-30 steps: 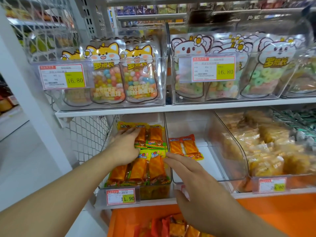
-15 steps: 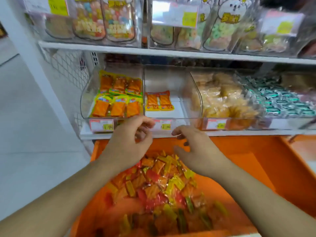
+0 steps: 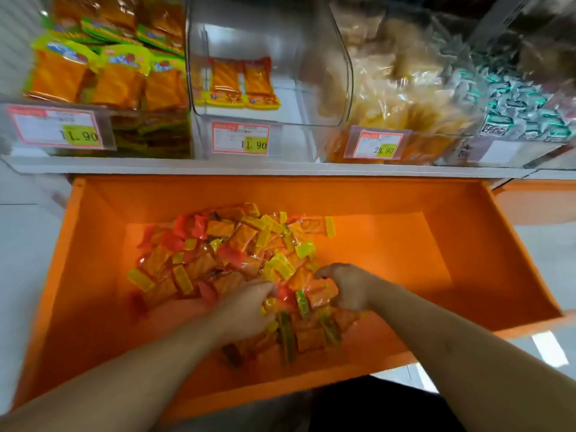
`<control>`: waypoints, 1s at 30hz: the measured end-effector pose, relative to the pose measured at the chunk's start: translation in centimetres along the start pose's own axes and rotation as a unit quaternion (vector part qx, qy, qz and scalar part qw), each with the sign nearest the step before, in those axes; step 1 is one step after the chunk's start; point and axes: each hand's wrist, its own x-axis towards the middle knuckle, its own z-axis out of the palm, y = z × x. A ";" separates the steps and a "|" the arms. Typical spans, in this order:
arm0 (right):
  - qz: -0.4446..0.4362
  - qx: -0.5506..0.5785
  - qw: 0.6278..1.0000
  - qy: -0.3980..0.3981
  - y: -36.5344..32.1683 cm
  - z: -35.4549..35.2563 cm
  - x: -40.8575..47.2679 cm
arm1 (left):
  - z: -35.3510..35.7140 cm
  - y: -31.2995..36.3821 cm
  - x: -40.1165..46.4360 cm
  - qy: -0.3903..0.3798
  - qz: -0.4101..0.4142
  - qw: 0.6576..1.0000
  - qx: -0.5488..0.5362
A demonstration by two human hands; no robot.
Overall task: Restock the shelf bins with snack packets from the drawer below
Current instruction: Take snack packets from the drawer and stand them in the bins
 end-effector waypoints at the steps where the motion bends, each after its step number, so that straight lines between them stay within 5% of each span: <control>1: -0.003 -0.012 1.000 -0.017 0.6 0.6 1.2 | 0.6 -0.8 0.8 -0.029 0.005 0.999 0.020; 7: -0.039 -0.076 0.995 -0.052 2.7 5.0 7.5 | 4.3 -5.5 2.9 -0.163 0.047 0.961 0.217; 12: -0.071 -0.126 0.989 -0.003 2.4 6.9 9.0 | 5.7 -7.6 3.4 -0.132 0.091 0.959 0.232; 18: -0.107 -0.089 0.990 -0.033 2.3 5.5 8.7 | 5.2 -7.4 3.0 -0.105 0.041 0.983 0.145; 22: -0.084 -0.025 0.996 -0.007 0.9 2.2 7.5 | 2.0 -6.1 2.0 -0.036 -0.020 0.999 -0.019; 30: -0.085 0.276 0.954 0.081 -4.4 -8.2 -0.4 | -8.3 -2.4 -1.1 0.096 -0.114 0.959 -0.239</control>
